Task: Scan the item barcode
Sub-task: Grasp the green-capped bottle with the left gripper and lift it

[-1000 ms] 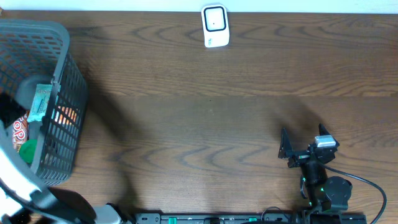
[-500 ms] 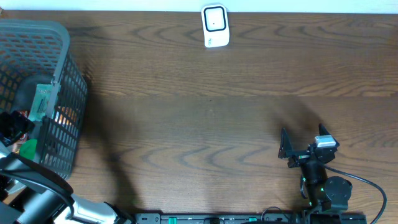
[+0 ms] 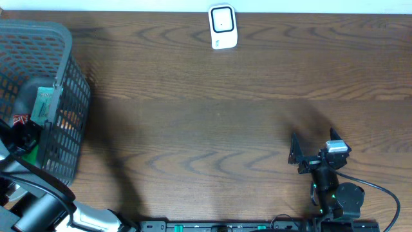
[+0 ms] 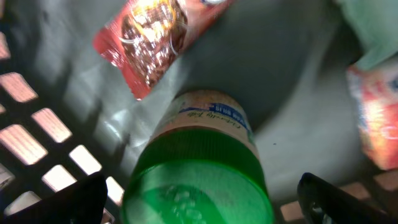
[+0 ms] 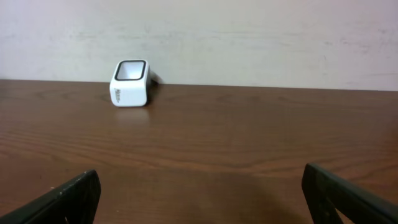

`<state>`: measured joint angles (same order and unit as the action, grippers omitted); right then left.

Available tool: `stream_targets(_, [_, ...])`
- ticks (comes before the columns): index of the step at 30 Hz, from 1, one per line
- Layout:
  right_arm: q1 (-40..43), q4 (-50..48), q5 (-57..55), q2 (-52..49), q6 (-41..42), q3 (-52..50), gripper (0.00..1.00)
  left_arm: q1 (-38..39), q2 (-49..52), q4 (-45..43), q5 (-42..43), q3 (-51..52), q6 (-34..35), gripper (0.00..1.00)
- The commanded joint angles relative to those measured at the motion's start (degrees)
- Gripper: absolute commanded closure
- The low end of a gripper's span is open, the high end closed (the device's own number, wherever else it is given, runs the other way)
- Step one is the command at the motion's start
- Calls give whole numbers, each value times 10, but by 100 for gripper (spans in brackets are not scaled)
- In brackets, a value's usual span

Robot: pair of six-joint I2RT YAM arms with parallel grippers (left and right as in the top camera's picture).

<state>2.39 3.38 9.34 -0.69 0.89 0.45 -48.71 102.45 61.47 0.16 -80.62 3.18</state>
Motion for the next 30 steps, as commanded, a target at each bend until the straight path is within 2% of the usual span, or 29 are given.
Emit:
stream_targets(1, [-3,2,-1,3,8,-1,1,-1,6,-11,7,31,7,2])
stream_targets(15, [-3,2,-1,3,8,-1,1,-1,6,-80,7,101,8,0])
stream_targets(17, [-3,2,-1,3,8,-1,1,-1,6,-80,7,102,7,5])
stream_targets(27, [-3,2,-1,3,8,-1,1,-1,6,-100,7,132,8,8])
stream_targets(30, [-3,2,-1,3,8,-1,1,-1,6,-100,7,133,7,14])
